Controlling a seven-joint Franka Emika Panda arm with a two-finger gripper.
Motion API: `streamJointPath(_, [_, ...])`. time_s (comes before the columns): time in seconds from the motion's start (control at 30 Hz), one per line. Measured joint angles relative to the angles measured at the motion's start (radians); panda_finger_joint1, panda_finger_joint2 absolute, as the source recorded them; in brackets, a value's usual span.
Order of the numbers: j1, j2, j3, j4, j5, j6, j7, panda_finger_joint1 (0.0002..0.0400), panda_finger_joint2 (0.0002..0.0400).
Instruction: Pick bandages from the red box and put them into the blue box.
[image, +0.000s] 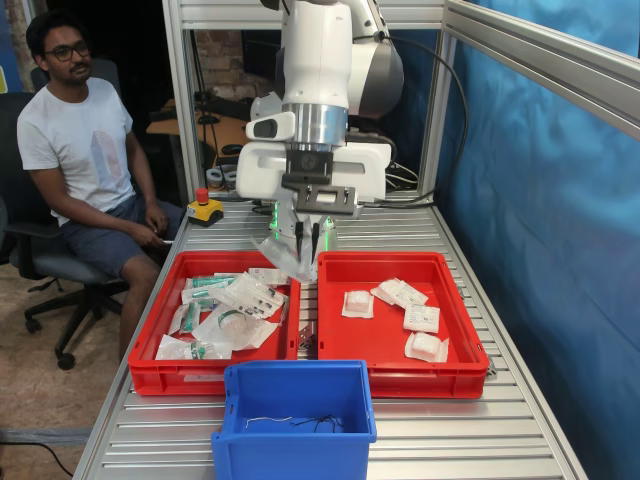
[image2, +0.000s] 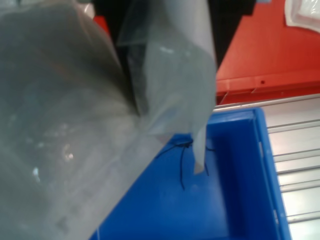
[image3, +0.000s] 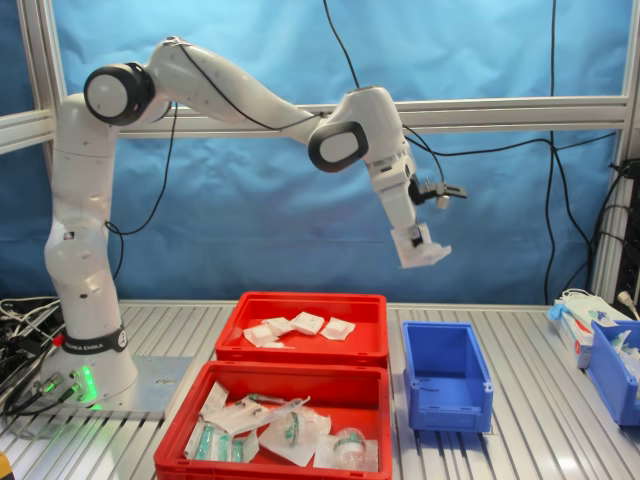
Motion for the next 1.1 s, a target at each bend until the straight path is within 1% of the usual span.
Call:
streamJointPath(0.37, [0.0, 0.141, -0.016, 0.061, 0.0, -0.002, 0.0, 0.0055, 0.0055])
streamJointPath(0.63, [0.0, 0.204, -0.02, 0.081, 0.0, -0.002, 0.0, 0.0055, 0.0055])
streamJointPath(1.1, [0.0, 0.276, -0.033, 0.141, 0.0, 0.017, 0.0, 0.0055, 0.0055])
